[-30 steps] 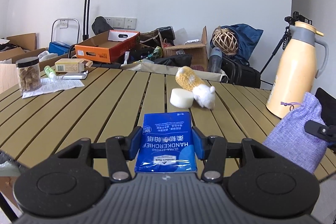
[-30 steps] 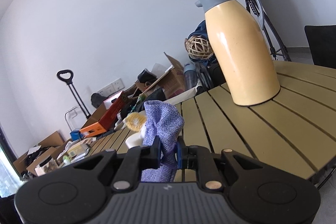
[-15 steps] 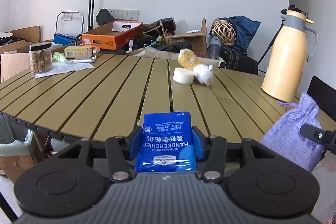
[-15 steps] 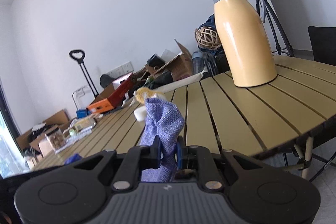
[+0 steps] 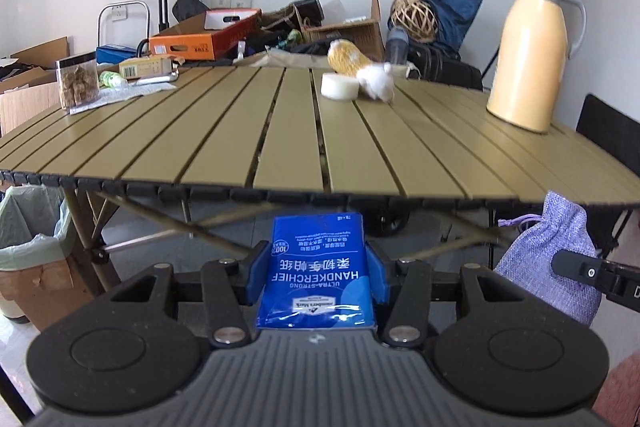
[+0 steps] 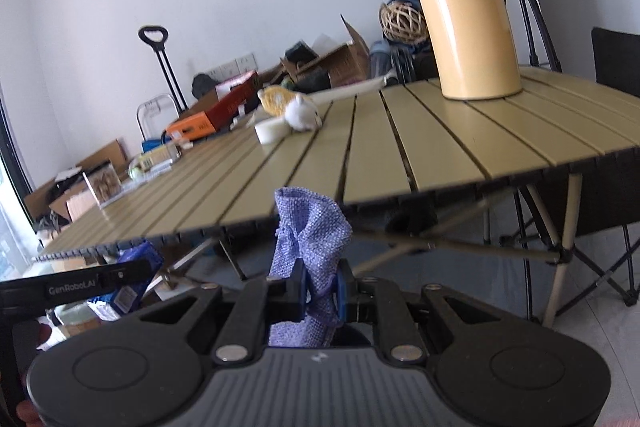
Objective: Collect trash
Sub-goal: 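Lift the tissue pack and mesh bag off the table and lower toward the bin, then move the left gripper holding the tissue pack over the bin opening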
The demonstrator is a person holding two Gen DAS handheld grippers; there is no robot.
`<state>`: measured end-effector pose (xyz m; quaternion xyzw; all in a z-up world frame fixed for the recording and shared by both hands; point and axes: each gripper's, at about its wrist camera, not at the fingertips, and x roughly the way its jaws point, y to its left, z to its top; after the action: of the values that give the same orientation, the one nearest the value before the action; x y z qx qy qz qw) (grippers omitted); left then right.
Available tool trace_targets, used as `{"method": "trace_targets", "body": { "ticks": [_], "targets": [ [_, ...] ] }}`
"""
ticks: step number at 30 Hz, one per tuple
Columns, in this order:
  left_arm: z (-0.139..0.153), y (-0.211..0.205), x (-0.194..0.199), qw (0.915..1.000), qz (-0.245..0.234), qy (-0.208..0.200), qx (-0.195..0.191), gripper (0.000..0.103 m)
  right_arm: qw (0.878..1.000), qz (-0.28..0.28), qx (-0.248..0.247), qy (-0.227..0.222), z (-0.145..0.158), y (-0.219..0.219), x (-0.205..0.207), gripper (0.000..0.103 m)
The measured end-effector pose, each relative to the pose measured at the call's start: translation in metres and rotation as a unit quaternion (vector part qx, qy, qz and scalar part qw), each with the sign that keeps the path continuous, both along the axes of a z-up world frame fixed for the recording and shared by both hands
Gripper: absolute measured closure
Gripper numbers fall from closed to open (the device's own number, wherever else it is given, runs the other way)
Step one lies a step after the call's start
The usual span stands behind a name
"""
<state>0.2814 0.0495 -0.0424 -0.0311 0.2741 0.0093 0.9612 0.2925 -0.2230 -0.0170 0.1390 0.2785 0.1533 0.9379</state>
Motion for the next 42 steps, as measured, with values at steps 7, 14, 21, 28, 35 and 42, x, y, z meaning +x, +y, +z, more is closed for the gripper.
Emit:
{"method": "trace_targets", "body": {
  "ticks": [7,14,21,28,35,42],
  "targets": [
    [-0.017,-0.005,-0.015,0.9995,-0.011,0.021,0.020,0.052,0.999,0.002,-0.017,0.027,-0.014,-0.001,-0.013,0.089],
    [-0.040,-0.008,-0.026,0.9977,-0.021,0.046,0.044,0.052,0.998,0.003,-0.039,0.056,-0.031,-0.003,-0.020,0.089],
    [-0.066,-0.002,-0.034,0.9945,-0.024,0.084,0.058,0.052,0.995,-0.004,-0.060,0.082,-0.048,-0.011,-0.021,0.089],
    [-0.081,0.005,-0.034,0.9918,-0.017,0.111,0.060,0.052,0.992,-0.015,-0.067,0.105,-0.060,-0.017,-0.017,0.089],
    [-0.086,0.003,-0.028,0.9898,-0.014,0.128,0.061,0.052,0.990,-0.023,-0.068,0.120,-0.066,-0.017,-0.011,0.089],
    [-0.089,0.001,-0.024,0.9884,-0.015,0.140,0.058,0.052,0.989,-0.025,-0.071,0.128,-0.068,-0.015,-0.006,0.089]
  ]
}}
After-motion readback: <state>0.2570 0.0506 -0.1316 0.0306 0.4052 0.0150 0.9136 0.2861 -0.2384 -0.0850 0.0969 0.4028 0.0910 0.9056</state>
